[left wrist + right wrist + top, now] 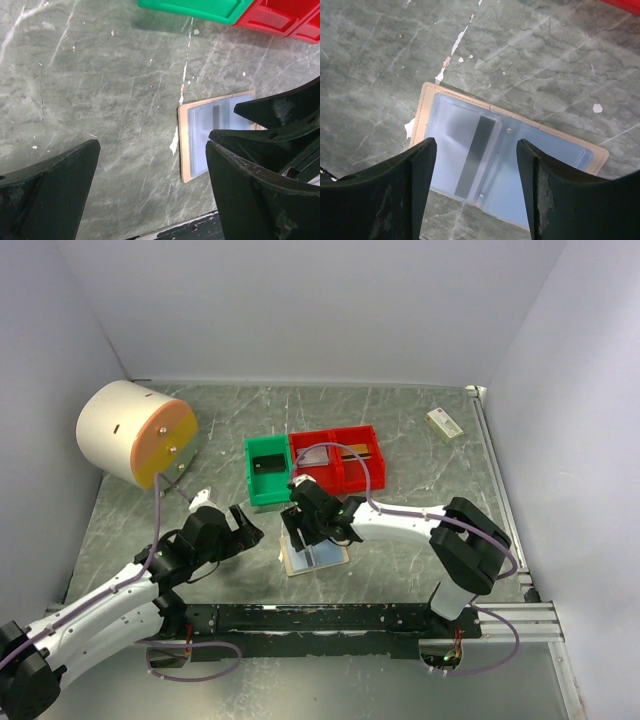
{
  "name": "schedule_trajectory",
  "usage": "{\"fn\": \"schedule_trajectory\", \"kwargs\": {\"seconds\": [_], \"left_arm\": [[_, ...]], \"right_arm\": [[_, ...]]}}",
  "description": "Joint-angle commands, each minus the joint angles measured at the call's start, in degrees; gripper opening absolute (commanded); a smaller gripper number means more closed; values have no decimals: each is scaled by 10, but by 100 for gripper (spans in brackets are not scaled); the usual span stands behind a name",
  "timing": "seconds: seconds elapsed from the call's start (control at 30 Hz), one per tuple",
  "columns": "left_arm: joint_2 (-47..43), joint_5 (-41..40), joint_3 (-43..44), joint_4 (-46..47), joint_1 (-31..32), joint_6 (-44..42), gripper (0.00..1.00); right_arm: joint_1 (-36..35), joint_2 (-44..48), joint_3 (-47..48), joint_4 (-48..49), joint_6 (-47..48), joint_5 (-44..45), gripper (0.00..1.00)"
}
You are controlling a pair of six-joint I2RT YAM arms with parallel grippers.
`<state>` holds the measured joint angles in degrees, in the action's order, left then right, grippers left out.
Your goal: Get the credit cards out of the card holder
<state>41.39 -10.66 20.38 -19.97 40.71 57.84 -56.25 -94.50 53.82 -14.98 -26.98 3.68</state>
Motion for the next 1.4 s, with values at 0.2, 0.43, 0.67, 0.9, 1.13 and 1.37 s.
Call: {"fn": "schedule_trajectory", "kwargs": {"seconds": [0.2,0.43,0.67,0.9,1.13,1.37], "left_arm": [[-27,-38,13,-32,2,19,99],[-39,-38,9,-40,2,25,99],[-51,-43,12,-56,2,25,99],[-54,-44,11,-57,2,23,99],[-54,-37,8,-59,2,23,99],[-73,-31,-1,-60,2,28,99]], "right_arm": [[-24,-19,27,-22,4,24,66],[-46,-39,56,-33,-8,46,66],[-47,-82,80,-65,-41,68,65],[-47,-82,66,-56,-55,47,66],[-38,-69,26,-11,-76,-13,66],[-13,-52,-2,9,-85,-50,67]]}}
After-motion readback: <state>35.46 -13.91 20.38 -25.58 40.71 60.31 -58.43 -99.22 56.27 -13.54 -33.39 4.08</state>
